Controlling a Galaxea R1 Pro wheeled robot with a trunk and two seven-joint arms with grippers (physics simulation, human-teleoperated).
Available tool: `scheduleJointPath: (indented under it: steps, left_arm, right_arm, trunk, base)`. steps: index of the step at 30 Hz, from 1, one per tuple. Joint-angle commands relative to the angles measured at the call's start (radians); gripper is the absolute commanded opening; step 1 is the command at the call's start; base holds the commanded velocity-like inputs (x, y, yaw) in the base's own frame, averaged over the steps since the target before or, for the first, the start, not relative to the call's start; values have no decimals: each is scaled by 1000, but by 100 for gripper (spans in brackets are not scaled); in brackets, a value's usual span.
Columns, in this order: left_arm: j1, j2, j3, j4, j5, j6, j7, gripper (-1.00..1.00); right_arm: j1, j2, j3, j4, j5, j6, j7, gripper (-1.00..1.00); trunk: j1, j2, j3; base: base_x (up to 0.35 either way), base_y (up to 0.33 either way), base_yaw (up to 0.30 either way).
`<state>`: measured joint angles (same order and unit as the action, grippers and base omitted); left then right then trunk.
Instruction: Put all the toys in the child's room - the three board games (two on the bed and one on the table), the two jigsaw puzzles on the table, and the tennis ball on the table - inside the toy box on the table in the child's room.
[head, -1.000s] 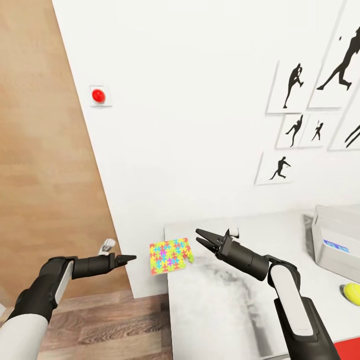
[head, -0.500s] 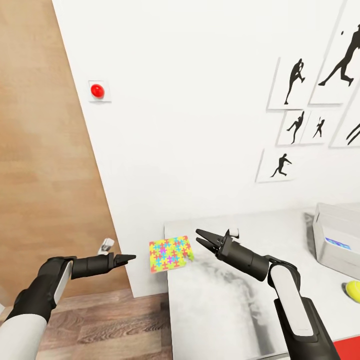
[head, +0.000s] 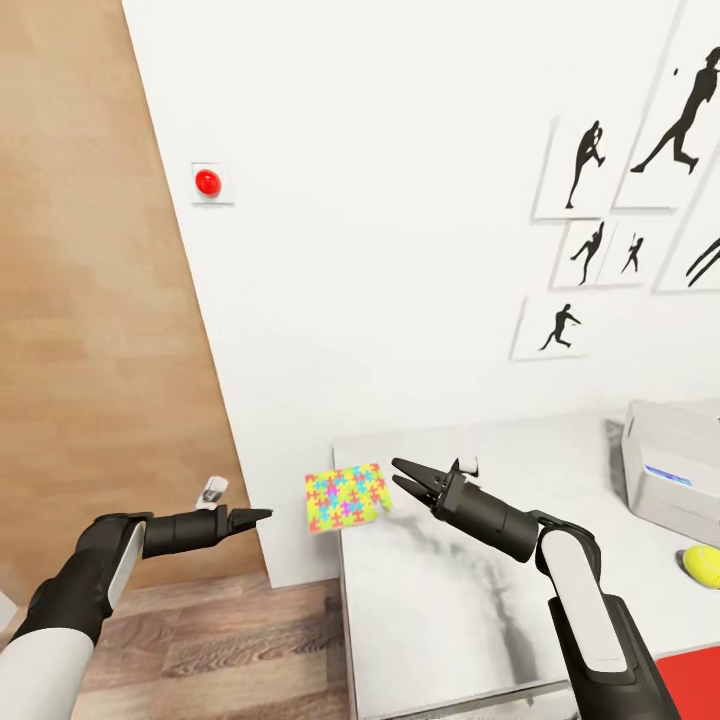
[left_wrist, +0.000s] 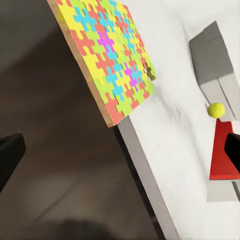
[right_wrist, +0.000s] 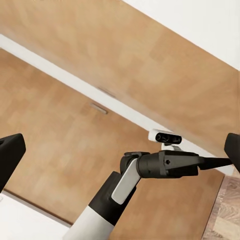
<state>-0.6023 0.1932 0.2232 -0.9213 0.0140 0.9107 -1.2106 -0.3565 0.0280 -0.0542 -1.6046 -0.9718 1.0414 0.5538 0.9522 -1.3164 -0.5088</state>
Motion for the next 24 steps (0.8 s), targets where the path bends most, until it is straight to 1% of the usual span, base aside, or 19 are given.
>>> scheduleJointPath:
  steps: [1, 8, 13, 21, 24]
  left_arm:
    - [-1, 0, 1, 0, 1, 10, -3, 100]
    - [-1, 0, 1, 0, 1, 10, -3, 100]
    - [-1, -1, 1, 0, 1, 11, -3, 100]
    - [-2, 0, 1, 2, 0, 24, -4, 100]
    - [-18, 1, 2, 24, 0, 42, -4, 100]
  right_arm:
    - [-1, 1, -3, 0, 7, 6, 8, 100]
    - [-1, 1, -3, 0, 7, 6, 8, 100]
    - [-1, 1, -3, 0, 7, 6, 8, 100]
    - [-1, 1, -3, 0, 7, 6, 8, 100]
    - [-1, 1, -4, 0, 7, 6, 8, 100]
  trunk:
    - [0, -1, -1]
    - [0, -1, 2]
    - [0, -1, 3]
    - [31, -57, -22]
    - [42, -78, -31]
  base:
    - [-22, 13, -82]
    - [-8, 5, -110]
    - [-1, 1, -37]
    - [0, 0, -5]
    - [0, 0, 0]
